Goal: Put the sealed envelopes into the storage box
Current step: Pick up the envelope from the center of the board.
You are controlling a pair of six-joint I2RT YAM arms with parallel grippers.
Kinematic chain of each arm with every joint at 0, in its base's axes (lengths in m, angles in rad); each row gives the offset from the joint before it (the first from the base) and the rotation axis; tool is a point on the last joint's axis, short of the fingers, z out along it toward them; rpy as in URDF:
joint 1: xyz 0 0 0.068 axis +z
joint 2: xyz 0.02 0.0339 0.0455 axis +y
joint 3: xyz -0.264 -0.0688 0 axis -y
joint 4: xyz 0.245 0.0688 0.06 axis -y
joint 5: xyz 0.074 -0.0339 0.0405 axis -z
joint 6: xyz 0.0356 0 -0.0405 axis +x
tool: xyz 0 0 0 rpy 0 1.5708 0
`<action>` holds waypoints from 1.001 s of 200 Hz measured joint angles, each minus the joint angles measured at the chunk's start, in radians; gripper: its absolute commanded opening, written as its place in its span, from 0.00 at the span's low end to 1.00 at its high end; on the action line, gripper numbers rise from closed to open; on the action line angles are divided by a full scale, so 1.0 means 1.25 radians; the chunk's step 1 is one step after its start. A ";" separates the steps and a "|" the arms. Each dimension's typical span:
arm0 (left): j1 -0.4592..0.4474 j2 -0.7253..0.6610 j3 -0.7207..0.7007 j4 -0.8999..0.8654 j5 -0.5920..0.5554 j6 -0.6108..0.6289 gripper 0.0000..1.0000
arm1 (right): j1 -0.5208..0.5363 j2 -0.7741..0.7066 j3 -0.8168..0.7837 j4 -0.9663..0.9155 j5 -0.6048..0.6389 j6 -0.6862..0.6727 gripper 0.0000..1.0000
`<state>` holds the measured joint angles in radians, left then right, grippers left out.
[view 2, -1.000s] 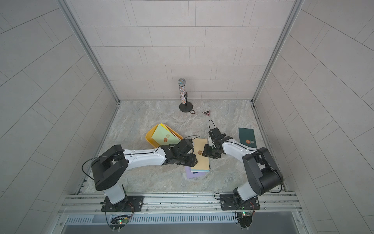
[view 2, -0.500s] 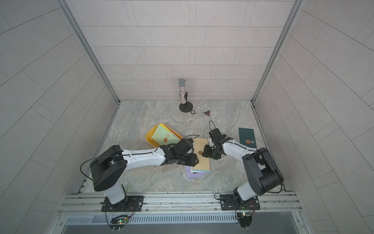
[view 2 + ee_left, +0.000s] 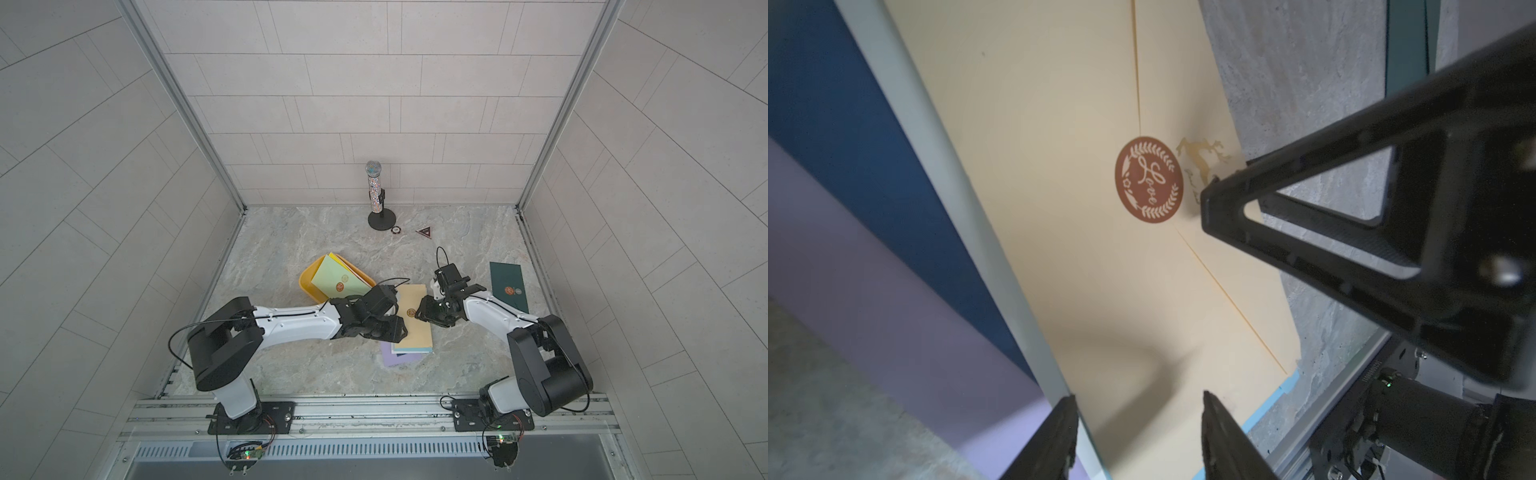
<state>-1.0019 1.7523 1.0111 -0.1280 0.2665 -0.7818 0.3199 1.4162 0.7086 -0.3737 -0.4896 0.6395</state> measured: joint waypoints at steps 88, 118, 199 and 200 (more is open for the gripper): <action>0.000 0.000 0.000 0.007 0.000 0.000 0.53 | 0.001 -0.031 0.000 -0.055 -0.003 -0.013 0.51; 0.000 0.001 0.000 0.014 0.000 0.001 0.53 | 0.002 -0.056 0.000 -0.074 -0.007 -0.024 0.51; -0.005 0.001 0.022 -0.067 -0.044 0.055 0.61 | 0.004 -0.079 -0.024 -0.117 0.046 -0.063 0.58; -0.005 0.001 0.023 -0.068 -0.045 0.055 0.61 | 0.003 -0.079 -0.024 -0.118 0.046 -0.063 0.58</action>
<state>-1.0084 1.7535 1.0401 -0.2131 0.2104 -0.7128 0.3237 1.3174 0.6785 -0.5209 -0.4316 0.5610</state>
